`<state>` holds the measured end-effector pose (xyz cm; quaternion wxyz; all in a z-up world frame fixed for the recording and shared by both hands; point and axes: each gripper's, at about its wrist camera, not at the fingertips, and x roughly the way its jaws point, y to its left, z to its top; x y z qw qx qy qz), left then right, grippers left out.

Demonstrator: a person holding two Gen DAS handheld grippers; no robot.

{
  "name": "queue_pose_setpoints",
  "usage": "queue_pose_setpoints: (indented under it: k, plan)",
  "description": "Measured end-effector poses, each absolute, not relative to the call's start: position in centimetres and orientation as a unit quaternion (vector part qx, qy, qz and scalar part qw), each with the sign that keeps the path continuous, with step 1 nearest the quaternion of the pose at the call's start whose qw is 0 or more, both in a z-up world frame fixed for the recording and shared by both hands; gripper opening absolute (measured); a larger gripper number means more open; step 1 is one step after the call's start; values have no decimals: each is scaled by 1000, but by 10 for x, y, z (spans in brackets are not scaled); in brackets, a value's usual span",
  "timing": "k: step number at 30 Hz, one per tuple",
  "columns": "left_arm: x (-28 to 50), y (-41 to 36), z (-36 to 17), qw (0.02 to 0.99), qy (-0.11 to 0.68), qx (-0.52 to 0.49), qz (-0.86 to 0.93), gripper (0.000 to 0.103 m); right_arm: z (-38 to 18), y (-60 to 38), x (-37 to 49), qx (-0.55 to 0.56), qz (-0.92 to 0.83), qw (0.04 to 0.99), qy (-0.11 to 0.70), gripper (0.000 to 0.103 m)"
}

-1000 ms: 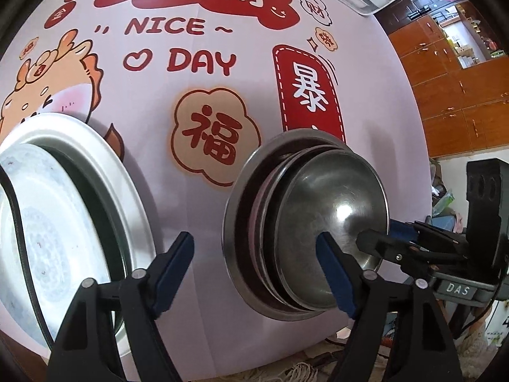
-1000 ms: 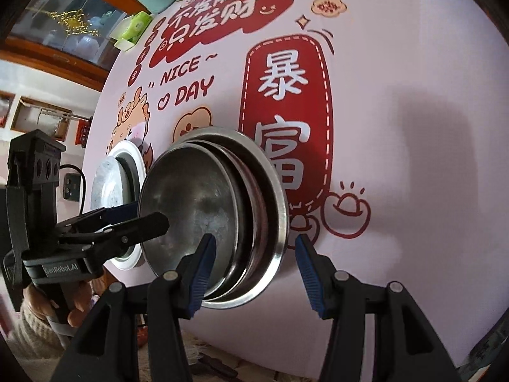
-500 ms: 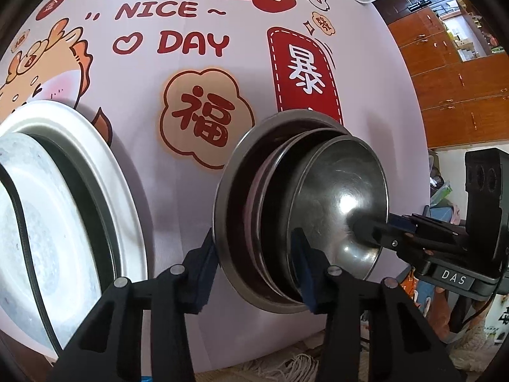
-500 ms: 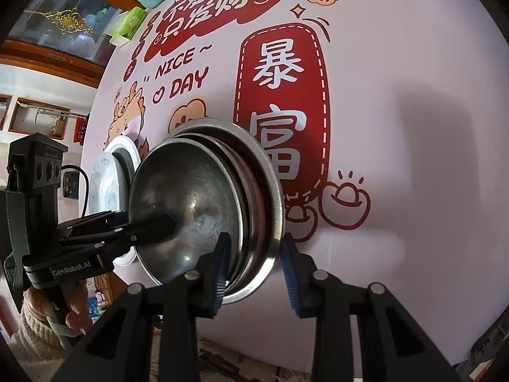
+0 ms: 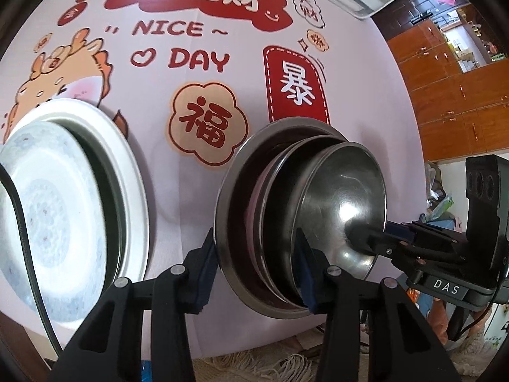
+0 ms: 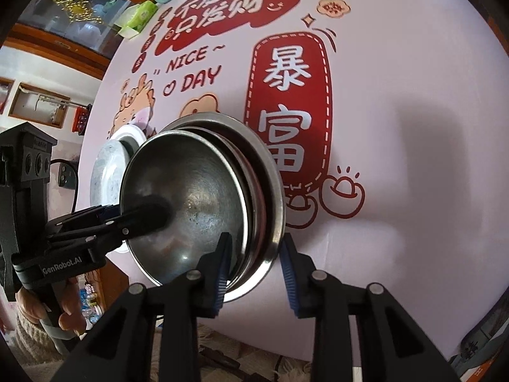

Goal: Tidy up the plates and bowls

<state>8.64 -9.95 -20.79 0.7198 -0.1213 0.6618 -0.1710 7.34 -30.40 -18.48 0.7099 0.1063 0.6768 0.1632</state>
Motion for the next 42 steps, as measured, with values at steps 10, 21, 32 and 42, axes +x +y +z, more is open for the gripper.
queue_pose_setpoints:
  k: [10,21,32,42]
  plan:
    - [51,-58,-174,748,637,-135,-128,43,-150,-261,61,59,214,720,657,30]
    - [33,30,-168,757,626,-149,-114,43,-139,-175,57,36,228,724,650,30]
    - [42,108,-201,746,643,-137,-103,43,-175,-90,69,25,217,709,671,30]
    - [59,136,-226,739,652,-131,-109,43,-194,-58,83,16,195,711,676,30]
